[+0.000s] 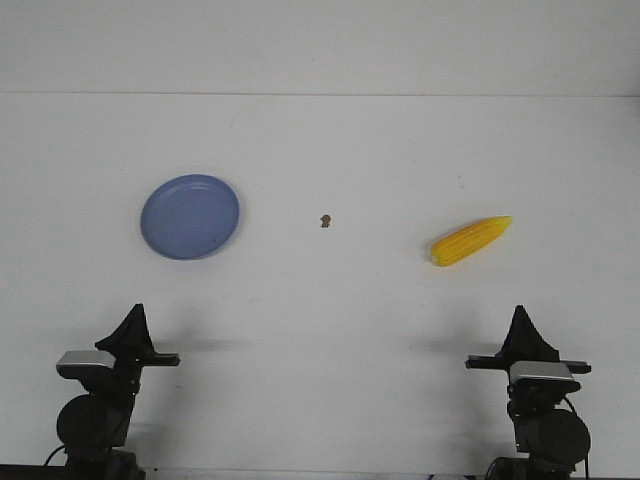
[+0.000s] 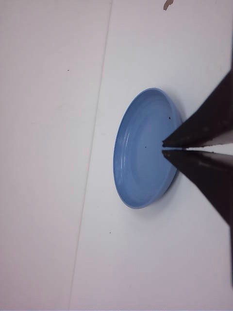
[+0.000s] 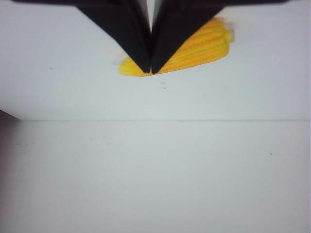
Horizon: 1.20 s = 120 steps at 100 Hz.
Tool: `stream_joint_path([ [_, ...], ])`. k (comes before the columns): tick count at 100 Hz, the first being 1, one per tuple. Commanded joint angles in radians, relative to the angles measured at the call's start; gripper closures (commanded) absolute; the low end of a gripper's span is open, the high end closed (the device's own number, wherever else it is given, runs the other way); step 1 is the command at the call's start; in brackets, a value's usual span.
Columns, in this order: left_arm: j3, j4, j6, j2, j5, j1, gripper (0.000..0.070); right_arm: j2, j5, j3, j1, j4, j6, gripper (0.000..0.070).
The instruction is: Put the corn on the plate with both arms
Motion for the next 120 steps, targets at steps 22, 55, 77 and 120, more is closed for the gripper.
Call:
stream_joint_path([
  [22,-0.02,0.013,-0.002,-0.002,-0.002,0.0,0.0688,0.0,0.0,-0.002,0.001,0.011,0.015,0.0696],
  [55,-0.02,0.025,-0.002,-0.002,-0.002,0.001,0.0688,0.0,0.0,-0.002,0.001,0.019,0.014,0.0696],
  [77,-0.002,0.043,-0.002,-0.002,-0.002,0.0,0.0688,0.0,0.0,-0.002,0.001,0.047,0.004,0.0696],
  [120,0.285,-0.174,-0.055,0.132,-0.001,0.0,0.0688,0.058,0.003,0.221,0.0,-0.208,0.076,0.0696],
])
